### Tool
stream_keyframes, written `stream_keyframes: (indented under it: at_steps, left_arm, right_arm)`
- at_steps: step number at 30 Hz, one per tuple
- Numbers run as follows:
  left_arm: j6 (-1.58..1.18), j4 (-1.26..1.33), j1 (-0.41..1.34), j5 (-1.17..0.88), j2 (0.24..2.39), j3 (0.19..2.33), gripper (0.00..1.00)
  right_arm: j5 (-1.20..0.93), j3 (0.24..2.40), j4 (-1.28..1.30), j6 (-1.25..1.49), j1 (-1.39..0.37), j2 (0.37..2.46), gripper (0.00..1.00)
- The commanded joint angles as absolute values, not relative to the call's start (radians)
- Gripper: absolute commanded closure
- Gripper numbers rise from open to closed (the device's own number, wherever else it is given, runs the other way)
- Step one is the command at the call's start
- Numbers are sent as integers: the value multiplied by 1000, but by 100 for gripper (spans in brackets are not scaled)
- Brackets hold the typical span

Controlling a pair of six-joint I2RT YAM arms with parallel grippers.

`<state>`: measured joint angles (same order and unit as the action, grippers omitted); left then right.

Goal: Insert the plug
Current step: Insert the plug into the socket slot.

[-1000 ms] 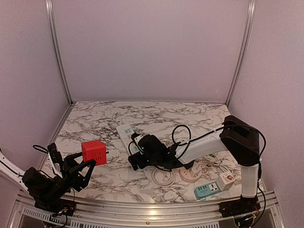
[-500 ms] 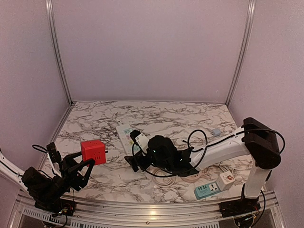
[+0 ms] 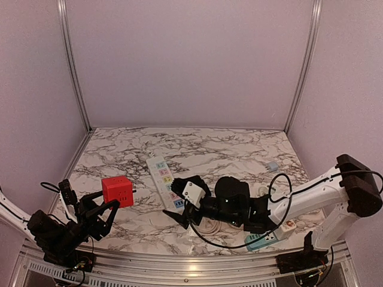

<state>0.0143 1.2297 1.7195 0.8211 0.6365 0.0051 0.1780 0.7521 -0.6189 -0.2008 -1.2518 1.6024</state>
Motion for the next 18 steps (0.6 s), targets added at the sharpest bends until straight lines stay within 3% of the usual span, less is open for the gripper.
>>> stream_keyframes:
  at_steps: [1,8,18]
  left_arm:
    - [15,1273,1718,808,644,-105,100]
    - [23,1270,1717,732,676,-88,100]
    - [31,1121,1717,559,837,68,100]
  right_arm:
    - [13,704,-700,-398,-1267,1502,2]
    - [-181,585,-772,-423,-1269,1342,5]
    - [-97,629,-609,-358,-1324,1231,12]
